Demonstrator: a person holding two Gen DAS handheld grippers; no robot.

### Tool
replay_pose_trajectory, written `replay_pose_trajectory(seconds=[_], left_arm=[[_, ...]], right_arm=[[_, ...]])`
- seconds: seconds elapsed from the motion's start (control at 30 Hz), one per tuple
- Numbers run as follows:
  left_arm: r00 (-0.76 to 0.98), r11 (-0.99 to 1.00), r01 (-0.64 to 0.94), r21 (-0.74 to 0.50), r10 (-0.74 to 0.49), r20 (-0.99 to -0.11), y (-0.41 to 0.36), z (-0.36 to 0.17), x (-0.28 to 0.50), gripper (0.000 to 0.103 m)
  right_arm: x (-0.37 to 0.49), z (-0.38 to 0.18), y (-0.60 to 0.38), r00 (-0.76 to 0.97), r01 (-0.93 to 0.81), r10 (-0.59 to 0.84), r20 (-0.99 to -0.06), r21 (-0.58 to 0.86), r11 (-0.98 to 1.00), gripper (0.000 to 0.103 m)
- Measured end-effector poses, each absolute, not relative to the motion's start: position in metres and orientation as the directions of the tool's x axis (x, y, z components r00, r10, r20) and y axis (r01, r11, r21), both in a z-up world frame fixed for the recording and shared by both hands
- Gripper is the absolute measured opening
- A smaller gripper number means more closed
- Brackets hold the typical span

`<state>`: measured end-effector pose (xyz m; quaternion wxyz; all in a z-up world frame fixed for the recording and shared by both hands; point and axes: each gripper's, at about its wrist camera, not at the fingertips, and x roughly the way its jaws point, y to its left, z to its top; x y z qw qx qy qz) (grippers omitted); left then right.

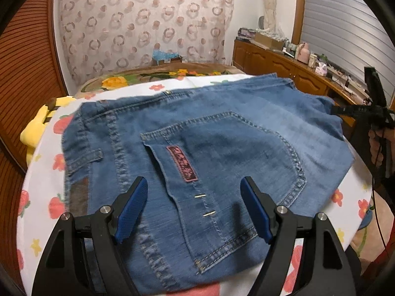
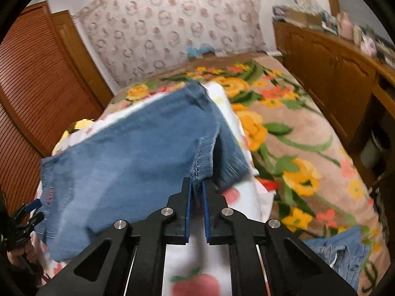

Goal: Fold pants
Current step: 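Grasp the jeans edge with the right tool and fold it over the back pocket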

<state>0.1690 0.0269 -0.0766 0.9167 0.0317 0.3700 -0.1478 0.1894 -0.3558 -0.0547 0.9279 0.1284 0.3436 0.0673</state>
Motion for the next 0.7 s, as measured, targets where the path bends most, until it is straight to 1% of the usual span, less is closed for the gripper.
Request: replay_pose_trajectory(seconds=[0.13, 0.37, 0.53, 0.7], left_arm=[[0.709, 0.96, 0.276, -0.046, -0.236, -0.665, 0.043, -0.063, 0.16, 0.078], [0.745, 0.973, 0.228, -0.03, -0.194, -0.638, 0.081, -0.041, 0.142, 0.078], [0.765, 0.981, 0.194, -0.006, -0.155, -0.624, 0.106, -0.029, 0.131, 0.078], [0.78, 0.987, 0.158, 0.002, -0.124, -0.613, 0.126, -0.02, 0.126, 0.078]], right_arm=[[0.183, -0.019, -0.331, 0.79, -0.115, 0.24, -0.564, 0.248, 0.962, 0.007], [0.172, 0.031, -0.26, 0.788, -0.31, 0.371, -0.491, 0.203, 0.929, 0.006], [0.158, 0.048, -0.197, 0.739, -0.465, 0.481, -0.472, 0.16, 0.871, 0.006], [0.147, 0.05, -0.149, 0.649, -0.591, 0.593, -0.476, 0.175, 0.788, 0.006]])
